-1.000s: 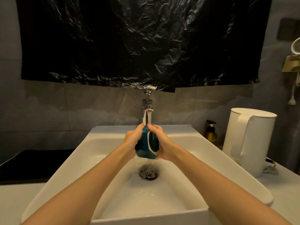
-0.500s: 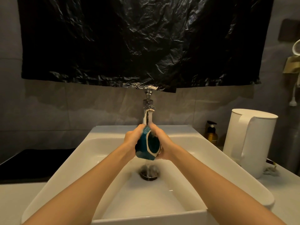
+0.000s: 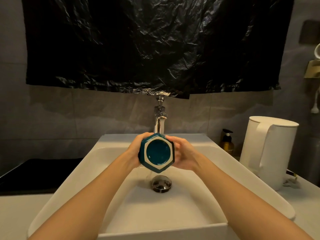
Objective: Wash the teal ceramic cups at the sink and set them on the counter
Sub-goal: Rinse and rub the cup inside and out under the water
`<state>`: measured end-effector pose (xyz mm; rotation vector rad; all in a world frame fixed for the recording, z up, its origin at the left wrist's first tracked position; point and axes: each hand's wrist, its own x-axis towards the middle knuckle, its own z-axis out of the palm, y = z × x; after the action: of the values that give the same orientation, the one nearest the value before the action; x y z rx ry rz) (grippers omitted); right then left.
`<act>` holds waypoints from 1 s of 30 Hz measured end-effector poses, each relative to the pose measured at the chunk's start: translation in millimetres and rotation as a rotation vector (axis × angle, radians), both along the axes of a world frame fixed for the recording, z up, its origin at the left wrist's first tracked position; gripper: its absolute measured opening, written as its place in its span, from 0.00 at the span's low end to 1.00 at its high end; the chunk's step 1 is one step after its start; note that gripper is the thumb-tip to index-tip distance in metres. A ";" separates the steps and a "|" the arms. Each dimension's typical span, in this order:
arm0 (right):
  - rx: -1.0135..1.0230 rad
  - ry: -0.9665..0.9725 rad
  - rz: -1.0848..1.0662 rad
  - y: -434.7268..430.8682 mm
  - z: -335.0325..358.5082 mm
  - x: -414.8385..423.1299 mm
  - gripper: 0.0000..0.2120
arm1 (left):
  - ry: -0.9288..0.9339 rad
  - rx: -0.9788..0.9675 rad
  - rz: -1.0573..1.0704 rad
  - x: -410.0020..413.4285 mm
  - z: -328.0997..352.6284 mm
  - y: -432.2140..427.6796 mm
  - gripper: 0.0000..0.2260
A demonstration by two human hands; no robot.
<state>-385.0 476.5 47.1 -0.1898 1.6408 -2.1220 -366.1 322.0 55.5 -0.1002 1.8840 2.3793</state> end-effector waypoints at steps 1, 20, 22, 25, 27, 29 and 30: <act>0.035 -0.003 -0.016 -2.4 1.4 0.9 0.21 | -0.008 0.011 -0.005 -1.0 -0.3 0.6 0.13; 0.043 -0.294 -0.265 -3.8 18.2 15.4 0.20 | -0.014 0.081 -0.099 -16.7 -7.6 13.0 0.17; -0.021 -0.329 -0.299 -2.2 16.4 12.9 0.23 | 0.035 0.078 -0.110 -16.7 -7.0 14.3 0.15; -0.071 -0.365 -0.346 -0.3 14.6 13.8 0.23 | 0.078 0.132 -0.129 -16.9 -7.5 15.1 0.14; -0.094 -0.402 -0.388 0.1 11.7 11.4 0.21 | 0.079 0.126 -0.138 -16.0 -7.5 19.8 0.14; -0.081 -0.429 -0.413 -0.1 8.0 10.0 0.20 | 0.063 0.060 -0.096 -16.8 -10.8 28.2 0.14; -0.068 -0.432 -0.414 -0.3 6.6 9.9 0.20 | 0.049 0.022 -0.057 -17.0 -12.1 31.9 0.12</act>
<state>-375.0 476.2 53.7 0.5978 1.4355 -2.2997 -383.0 353.9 43.4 0.0140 1.8545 2.3852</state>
